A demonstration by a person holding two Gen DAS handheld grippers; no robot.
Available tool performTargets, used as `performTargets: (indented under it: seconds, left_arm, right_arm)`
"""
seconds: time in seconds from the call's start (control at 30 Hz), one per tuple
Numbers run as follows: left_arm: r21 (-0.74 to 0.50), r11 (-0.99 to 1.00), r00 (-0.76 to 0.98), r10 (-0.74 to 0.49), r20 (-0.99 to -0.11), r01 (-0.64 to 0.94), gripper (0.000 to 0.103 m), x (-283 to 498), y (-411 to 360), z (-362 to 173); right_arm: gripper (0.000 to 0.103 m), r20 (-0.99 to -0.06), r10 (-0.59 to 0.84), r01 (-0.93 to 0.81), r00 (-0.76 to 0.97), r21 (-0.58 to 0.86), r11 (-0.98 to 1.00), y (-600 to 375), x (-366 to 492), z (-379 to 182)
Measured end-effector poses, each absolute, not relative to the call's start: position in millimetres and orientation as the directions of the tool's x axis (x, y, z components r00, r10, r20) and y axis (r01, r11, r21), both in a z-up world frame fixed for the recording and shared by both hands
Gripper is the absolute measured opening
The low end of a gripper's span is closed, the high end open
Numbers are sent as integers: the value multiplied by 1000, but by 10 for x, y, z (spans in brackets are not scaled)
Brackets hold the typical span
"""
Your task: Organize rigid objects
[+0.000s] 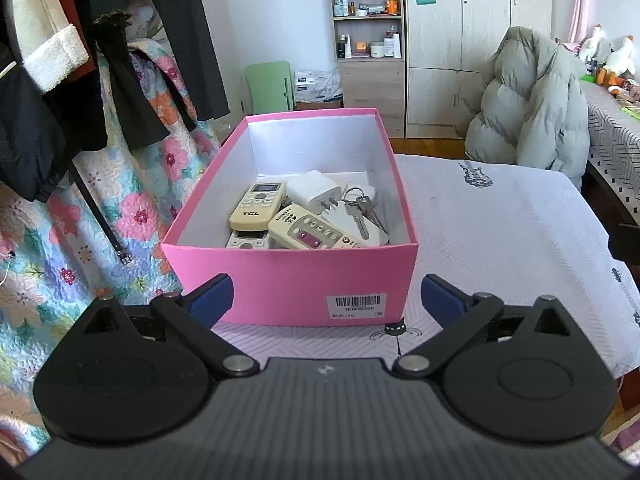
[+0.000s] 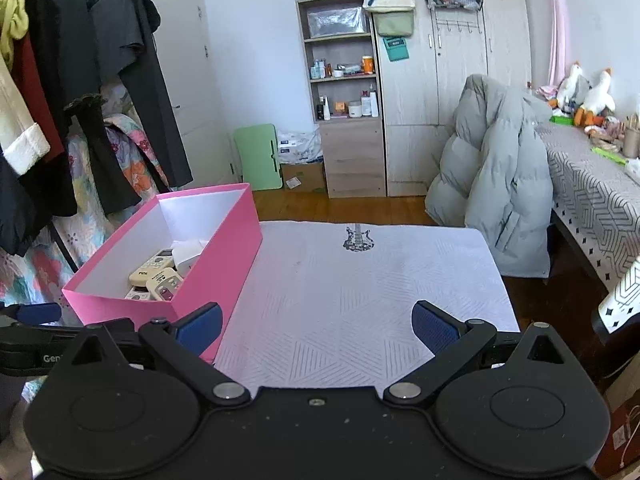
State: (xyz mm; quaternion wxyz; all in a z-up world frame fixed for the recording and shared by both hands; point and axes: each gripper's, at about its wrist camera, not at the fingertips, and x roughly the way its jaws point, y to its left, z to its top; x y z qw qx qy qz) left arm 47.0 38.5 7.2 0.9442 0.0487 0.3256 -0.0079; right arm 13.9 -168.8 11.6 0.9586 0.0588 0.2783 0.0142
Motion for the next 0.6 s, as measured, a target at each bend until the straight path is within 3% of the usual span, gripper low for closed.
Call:
performTargets:
  seconds: [0.6]
  left_arm:
    - [89, 993, 803, -10, -596, 79, 102, 331, 295, 77]
  right_arm:
    - [103, -493, -24, 72, 870, 78, 994, -1703, 54, 107]
